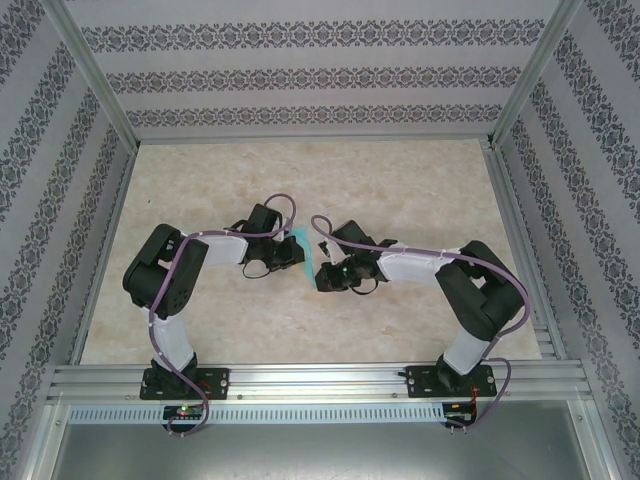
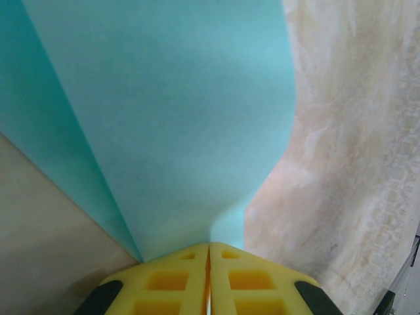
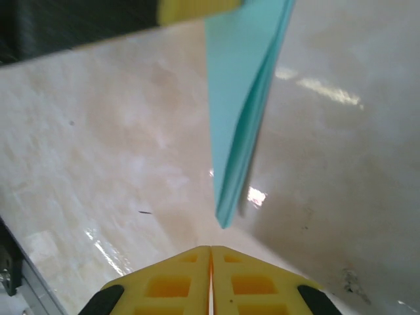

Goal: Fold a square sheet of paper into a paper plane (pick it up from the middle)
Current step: Fold the wing for the fifth time at the center of the table.

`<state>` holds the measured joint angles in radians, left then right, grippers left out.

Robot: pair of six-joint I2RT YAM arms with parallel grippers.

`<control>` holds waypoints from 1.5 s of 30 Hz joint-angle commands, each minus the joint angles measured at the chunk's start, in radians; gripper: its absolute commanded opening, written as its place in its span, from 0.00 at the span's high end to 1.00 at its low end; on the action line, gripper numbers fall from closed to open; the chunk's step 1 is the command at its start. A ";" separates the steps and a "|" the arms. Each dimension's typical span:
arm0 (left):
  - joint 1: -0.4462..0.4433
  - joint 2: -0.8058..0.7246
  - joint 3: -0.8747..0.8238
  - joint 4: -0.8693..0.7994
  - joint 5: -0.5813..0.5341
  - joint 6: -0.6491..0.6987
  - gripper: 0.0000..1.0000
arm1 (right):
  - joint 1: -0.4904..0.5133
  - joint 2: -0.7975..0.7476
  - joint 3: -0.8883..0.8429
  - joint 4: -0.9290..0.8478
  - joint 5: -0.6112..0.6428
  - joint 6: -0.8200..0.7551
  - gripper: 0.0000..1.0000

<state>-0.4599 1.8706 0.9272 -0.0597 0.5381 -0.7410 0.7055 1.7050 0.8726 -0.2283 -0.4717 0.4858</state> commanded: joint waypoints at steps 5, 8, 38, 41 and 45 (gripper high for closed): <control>-0.003 0.080 -0.027 -0.059 -0.125 0.017 0.89 | 0.022 0.106 0.101 0.076 0.002 0.067 0.90; -0.003 0.081 -0.027 -0.059 -0.122 0.014 0.89 | 0.023 0.143 0.124 0.073 0.002 0.069 0.90; -0.004 0.071 -0.018 -0.054 -0.083 0.008 0.90 | -0.006 0.141 0.060 0.248 0.036 0.187 0.90; -0.003 0.063 -0.017 -0.054 -0.076 0.009 0.90 | -0.009 0.165 0.063 0.237 0.043 0.183 0.90; -0.005 0.044 -0.025 -0.034 -0.047 0.010 0.89 | -0.014 0.170 0.042 0.192 0.059 0.160 0.90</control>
<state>-0.4595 1.8729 0.9279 -0.0528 0.5529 -0.7410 0.7040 1.8645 0.9165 -0.0090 -0.4450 0.6571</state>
